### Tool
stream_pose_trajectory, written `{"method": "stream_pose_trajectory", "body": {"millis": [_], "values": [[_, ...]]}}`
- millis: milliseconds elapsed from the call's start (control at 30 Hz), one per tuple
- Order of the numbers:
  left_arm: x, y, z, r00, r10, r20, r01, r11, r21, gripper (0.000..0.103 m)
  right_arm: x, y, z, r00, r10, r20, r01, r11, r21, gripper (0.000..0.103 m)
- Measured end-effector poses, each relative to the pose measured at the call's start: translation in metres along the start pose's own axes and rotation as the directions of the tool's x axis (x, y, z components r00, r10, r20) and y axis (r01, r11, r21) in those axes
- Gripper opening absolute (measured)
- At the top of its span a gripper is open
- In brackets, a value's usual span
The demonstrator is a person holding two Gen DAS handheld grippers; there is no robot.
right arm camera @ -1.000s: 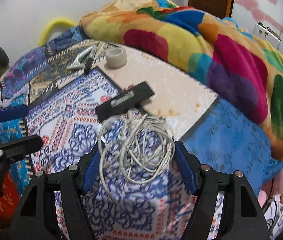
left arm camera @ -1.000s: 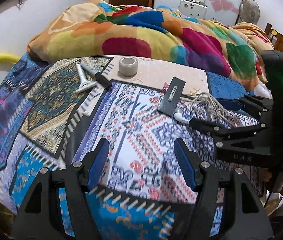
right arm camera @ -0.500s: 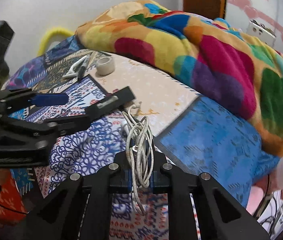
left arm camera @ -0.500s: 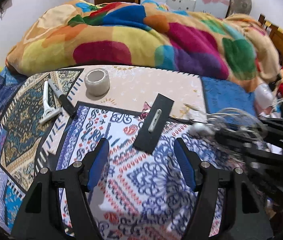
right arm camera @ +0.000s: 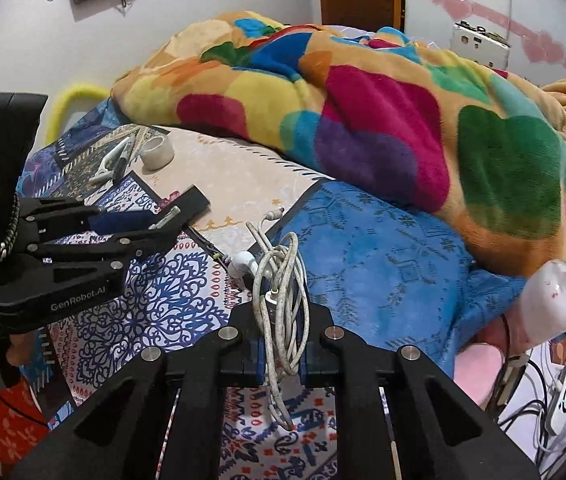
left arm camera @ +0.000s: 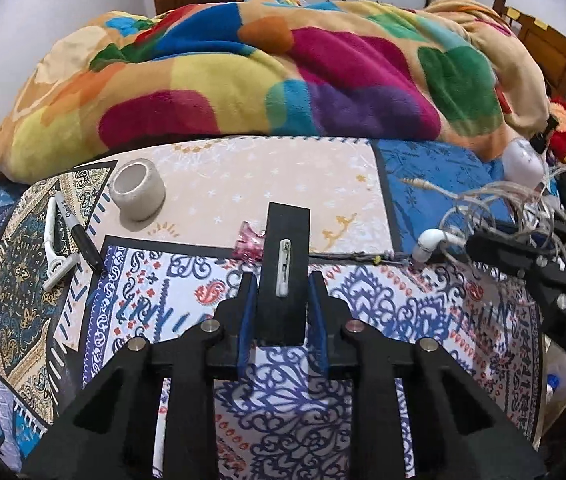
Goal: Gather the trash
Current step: 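Grasp the black phone case with the left tool while the right tool grasps the white earphone cable, then carry the black case and white cable down to the white bucket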
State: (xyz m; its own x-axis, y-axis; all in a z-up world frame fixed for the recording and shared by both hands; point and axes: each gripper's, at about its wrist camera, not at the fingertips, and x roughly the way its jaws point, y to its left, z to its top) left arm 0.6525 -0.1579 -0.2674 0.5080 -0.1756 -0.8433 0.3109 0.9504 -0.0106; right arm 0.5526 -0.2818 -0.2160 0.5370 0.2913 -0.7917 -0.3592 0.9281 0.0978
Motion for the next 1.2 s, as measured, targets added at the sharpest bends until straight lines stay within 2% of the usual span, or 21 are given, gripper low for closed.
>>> {"method": "stream_pose_trajectory", "body": {"millis": [200, 300, 533, 900, 1200], "values": [[-0.014, -0.008, -0.01, 1.0, 0.003, 0.002, -0.003, 1.0, -0.009, 0.025, -0.015, -0.004, 0.002, 1.0, -0.011, 0.023, 0.01, 1.0, 0.027, 0.01], [-0.028, -0.006, -0.014, 1.0, -0.019, 0.015, 0.019, 0.999, -0.045, 0.025, -0.024, -0.002, 0.003, 0.999, -0.015, 0.032, 0.014, 0.999, 0.03, 0.01], [-0.069, -0.012, -0.016, 0.999, -0.002, 0.05, 0.004, 0.999, -0.05, 0.025, -0.05, 0.008, 0.002, 0.999, -0.015, 0.051, 0.013, 0.999, 0.033, 0.01], [-0.176, -0.014, -0.04, 0.989, 0.029, 0.147, -0.018, 0.997, -0.08, 0.025, -0.117, 0.046, 0.005, 0.994, -0.001, 0.111, 0.001, 1.0, 0.003, 0.01], [-0.248, 0.0, -0.085, 0.98, 0.06, 0.189, -0.034, 0.99, -0.138, 0.025, -0.167, 0.092, -0.008, 0.987, 0.03, 0.157, -0.026, 0.999, -0.028, 0.01]]}}
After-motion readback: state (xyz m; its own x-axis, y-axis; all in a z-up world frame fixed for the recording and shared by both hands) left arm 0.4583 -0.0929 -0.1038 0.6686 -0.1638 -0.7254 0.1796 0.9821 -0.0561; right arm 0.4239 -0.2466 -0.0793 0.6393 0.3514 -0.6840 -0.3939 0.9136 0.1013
